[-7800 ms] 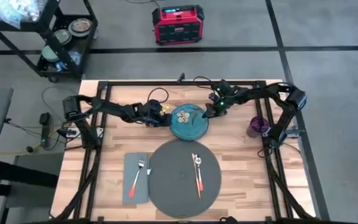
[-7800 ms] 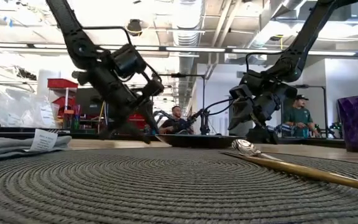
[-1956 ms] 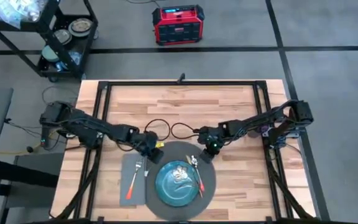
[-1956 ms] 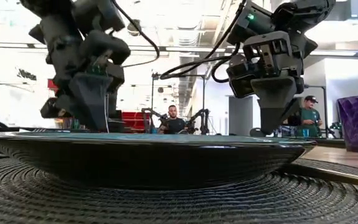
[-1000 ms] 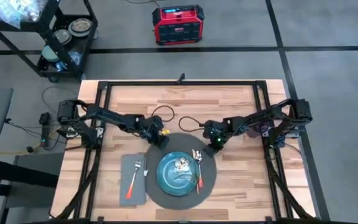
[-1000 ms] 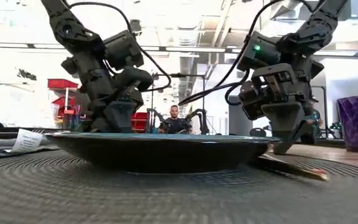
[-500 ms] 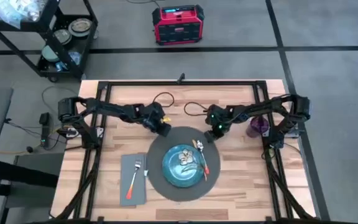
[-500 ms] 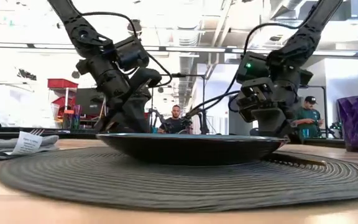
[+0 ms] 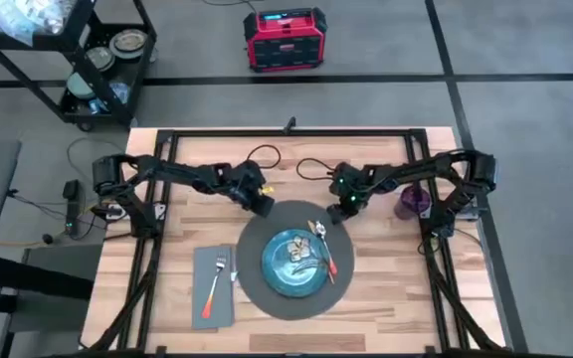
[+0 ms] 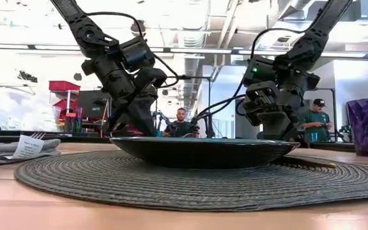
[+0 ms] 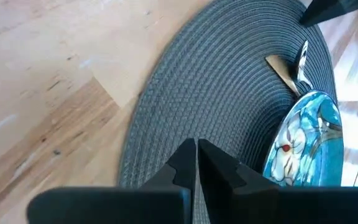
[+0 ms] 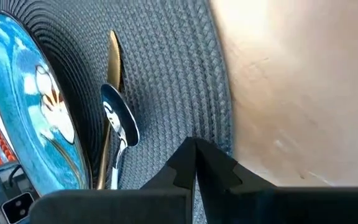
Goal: Set table place
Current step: Adjust the gray table mat, then adjust the gray table napkin
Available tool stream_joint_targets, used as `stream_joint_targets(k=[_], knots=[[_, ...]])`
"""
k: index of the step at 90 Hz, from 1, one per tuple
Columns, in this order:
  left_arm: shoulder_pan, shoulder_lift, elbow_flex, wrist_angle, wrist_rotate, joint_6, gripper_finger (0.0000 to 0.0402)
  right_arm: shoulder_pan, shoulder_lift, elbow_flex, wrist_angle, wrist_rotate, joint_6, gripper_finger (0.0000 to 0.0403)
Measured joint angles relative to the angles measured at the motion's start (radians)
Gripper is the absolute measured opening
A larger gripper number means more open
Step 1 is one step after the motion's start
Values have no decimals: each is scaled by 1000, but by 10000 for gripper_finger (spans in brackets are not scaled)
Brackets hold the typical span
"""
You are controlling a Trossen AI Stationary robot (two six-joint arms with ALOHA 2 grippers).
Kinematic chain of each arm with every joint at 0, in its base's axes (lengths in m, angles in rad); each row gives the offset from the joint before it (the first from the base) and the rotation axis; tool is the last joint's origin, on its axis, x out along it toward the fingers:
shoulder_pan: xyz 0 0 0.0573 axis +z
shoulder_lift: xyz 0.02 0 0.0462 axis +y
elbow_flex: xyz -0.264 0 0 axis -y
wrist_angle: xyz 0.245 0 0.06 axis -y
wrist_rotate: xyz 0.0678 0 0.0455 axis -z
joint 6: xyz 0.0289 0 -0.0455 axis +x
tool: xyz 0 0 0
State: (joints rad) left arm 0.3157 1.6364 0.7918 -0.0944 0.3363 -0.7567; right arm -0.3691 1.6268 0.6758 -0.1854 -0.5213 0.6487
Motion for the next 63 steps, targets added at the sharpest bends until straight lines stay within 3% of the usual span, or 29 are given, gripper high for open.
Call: stream_joint_targets(k=[26,43,63], knots=[[0,-17,55,-68,-1,67,0,-6,-100,0,5,39,2,0],[-12,-50,143,-250,-4,120,0,19,-179,0,-2,52,8,0],[-184,-172,175,-520,-88,7,0,71,-283,0,-44,54,5,0]])
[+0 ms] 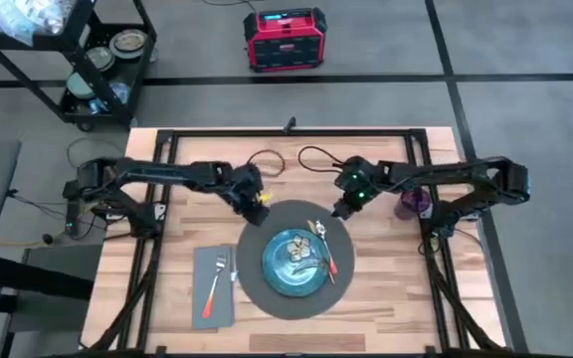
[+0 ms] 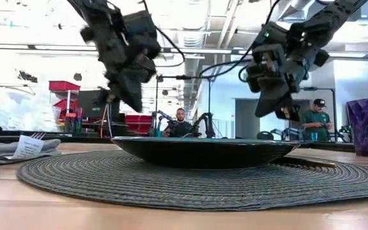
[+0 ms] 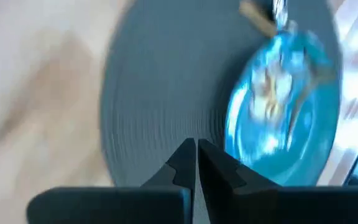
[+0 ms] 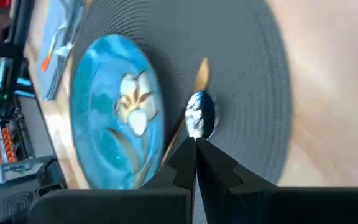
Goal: Set table place
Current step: Adjust the gray table napkin
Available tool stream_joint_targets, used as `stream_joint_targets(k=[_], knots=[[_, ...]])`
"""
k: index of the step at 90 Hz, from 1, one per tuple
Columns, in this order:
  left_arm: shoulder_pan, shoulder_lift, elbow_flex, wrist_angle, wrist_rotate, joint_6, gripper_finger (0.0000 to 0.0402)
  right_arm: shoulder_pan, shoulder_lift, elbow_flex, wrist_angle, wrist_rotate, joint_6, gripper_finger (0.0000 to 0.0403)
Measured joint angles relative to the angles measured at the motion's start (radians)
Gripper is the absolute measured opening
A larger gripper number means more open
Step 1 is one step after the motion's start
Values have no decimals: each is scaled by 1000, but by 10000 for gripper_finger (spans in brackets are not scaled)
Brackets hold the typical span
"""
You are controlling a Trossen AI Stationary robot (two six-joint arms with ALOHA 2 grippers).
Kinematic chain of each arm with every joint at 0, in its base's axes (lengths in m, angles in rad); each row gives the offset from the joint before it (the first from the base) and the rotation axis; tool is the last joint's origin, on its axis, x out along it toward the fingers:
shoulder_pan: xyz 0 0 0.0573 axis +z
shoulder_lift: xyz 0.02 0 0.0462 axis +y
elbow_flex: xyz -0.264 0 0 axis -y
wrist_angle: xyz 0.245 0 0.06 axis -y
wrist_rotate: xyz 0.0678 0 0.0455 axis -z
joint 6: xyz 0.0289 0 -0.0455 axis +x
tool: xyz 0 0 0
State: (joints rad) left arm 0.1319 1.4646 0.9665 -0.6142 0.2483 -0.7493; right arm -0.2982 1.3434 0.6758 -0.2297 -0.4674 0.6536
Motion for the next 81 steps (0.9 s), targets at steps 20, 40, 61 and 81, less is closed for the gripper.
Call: stream_joint_targets(k=[20,40,61,81], knots=[[-342,-94,-1,-161,-131,-328,0,61,-51,0,-36,39,0,0],[-571,-51,-6,-329,-177,-605,0,97,-29,0,-26,55,17,0],[-642,-10,-123,-232,-118,-673,0,108,-28,0,-22,61,20,0],[-647,-11,-252,-47,-83,-751,0,109,-29,0,-24,62,41,0]])
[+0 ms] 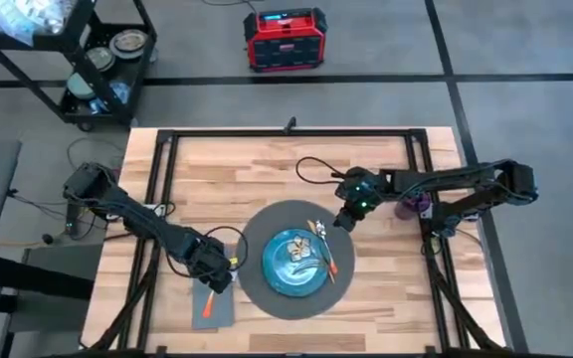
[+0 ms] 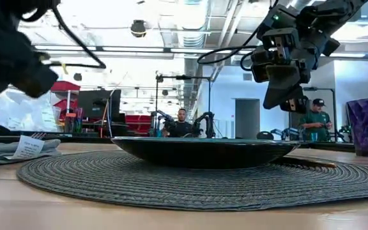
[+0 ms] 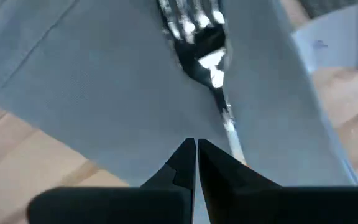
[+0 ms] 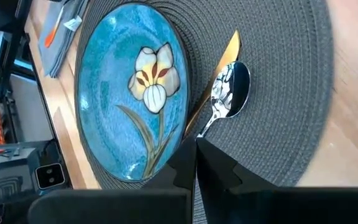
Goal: Set table place
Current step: Adjust the gray table napkin
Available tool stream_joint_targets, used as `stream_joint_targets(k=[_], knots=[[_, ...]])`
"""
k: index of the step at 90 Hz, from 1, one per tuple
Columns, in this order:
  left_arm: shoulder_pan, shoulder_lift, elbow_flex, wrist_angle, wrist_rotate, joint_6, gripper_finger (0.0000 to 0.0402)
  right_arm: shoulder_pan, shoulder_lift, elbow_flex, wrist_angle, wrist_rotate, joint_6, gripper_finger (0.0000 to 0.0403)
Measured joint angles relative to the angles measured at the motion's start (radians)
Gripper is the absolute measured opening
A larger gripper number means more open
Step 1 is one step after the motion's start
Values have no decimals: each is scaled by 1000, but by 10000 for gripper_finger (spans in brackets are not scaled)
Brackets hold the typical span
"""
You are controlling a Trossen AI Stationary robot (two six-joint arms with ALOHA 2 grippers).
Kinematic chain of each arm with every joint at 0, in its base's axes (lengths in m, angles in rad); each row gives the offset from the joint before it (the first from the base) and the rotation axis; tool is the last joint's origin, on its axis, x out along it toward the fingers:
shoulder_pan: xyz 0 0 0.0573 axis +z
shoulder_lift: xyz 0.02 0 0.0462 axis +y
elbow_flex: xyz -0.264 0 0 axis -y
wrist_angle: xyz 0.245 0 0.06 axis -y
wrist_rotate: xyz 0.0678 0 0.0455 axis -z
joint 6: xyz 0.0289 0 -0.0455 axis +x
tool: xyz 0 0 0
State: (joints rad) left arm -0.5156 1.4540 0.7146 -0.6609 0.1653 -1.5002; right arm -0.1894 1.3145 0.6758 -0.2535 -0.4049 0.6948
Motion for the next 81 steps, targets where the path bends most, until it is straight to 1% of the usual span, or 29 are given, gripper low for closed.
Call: stream_joint_targets(k=[12,21,46,59,81], knots=[[15,-4,-49,72,17,-4,0,0,0,0,0,0,5,0],[42,-5,-64,110,21,16,0,0,-1,0,0,0,7,0],[141,-3,-65,106,1,129,0,0,-1,0,3,3,12,0],[199,-2,-65,72,-11,187,0,0,-1,0,3,3,12,0],[328,-2,-67,68,-15,323,0,0,-1,0,3,3,11,0]])
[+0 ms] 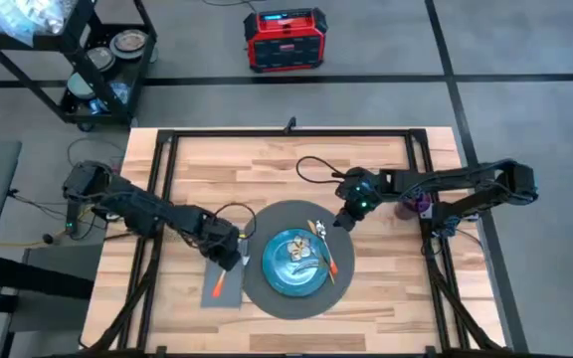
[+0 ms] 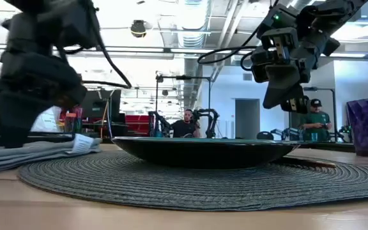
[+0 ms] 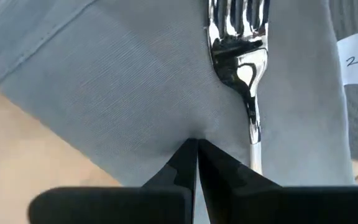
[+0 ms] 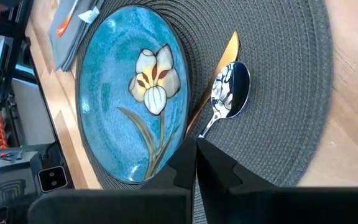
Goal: Set table place
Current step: Adjust the gray table napkin
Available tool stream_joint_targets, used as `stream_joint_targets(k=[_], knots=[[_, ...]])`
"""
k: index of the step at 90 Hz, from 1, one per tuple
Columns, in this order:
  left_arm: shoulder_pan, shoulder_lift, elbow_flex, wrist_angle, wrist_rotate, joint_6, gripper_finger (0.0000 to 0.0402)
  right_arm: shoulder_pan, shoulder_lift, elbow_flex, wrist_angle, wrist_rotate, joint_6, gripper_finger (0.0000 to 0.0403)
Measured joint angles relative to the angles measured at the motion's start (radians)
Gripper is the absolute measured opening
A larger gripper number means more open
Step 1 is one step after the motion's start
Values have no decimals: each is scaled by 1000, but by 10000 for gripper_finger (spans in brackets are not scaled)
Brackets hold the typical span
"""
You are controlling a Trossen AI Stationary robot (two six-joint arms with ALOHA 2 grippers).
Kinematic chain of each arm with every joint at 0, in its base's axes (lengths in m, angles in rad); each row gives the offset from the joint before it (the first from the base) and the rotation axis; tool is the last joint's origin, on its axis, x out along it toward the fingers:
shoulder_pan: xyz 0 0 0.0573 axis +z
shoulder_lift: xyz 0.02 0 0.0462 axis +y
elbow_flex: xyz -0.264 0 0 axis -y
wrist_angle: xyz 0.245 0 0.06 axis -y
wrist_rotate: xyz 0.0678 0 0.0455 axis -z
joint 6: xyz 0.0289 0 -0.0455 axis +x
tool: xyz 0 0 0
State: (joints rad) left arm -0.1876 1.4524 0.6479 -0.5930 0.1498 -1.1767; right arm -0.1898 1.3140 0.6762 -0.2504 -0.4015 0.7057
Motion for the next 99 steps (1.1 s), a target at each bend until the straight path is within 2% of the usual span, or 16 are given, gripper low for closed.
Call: stream_joint_targets(k=[18,32,39,48,58,92,99], knots=[[84,0,-8,-2,1,78,0,0,0,0,0,0,1,0],[106,-14,-26,4,25,76,0,0,0,0,0,5,1,0],[106,-47,-21,-3,1,61,0,-1,0,0,0,7,1,0],[107,-96,-12,-85,-99,32,0,-1,0,0,2,11,0,0],[107,-158,-3,-109,-154,-2,0,-3,0,0,12,16,0,0],[154,-188,-2,-43,-175,28,0,-28,0,1,32,18,1,0],[166,-188,-2,-41,-146,48,0,-28,0,1,32,18,2,0]])
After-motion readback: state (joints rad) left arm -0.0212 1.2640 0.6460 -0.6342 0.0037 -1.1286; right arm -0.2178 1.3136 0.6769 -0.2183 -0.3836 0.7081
